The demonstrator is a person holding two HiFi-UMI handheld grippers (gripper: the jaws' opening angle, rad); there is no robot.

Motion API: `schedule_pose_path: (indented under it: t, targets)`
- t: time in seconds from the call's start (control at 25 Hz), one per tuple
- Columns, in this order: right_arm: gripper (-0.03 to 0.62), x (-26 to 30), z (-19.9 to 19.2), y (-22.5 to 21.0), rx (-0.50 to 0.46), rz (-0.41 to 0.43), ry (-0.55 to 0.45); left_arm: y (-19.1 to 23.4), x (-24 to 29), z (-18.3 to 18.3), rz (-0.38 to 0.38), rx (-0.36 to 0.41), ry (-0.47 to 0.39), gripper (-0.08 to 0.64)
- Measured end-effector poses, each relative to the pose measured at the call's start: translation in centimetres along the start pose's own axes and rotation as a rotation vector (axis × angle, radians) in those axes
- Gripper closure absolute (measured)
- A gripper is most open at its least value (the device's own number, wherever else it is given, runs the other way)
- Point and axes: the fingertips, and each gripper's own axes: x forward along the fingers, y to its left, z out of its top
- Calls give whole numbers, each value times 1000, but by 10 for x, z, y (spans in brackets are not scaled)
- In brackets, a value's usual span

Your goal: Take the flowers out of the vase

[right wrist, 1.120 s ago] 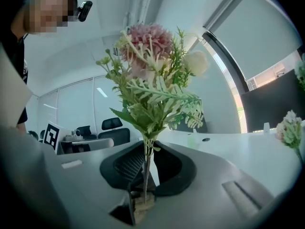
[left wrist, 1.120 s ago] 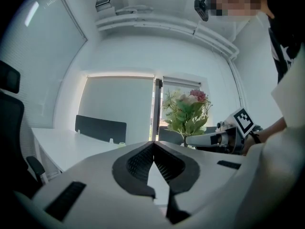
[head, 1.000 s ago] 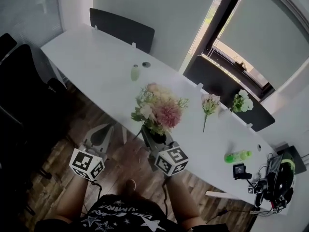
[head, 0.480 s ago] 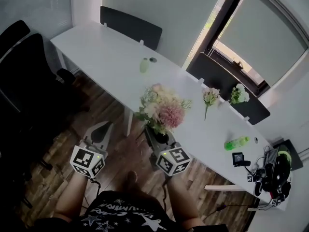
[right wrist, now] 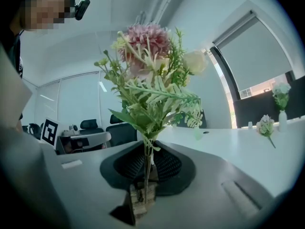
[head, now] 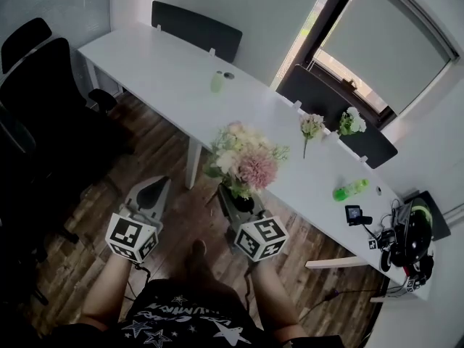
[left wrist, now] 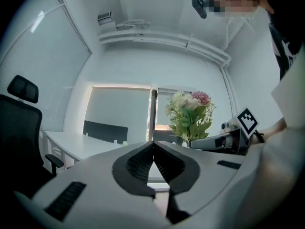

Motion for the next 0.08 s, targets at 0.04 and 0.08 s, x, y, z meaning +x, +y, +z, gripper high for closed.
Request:
schedule_pose_path:
  t: [0.04,0.08]
  targets:
    - [532,-4,-1,5,0,-1,1,-3,-5,0,-1,3,2,551]
    - [532,-9,-3,9,0,-2,1,-5,-11,-1,-1,6,5,551]
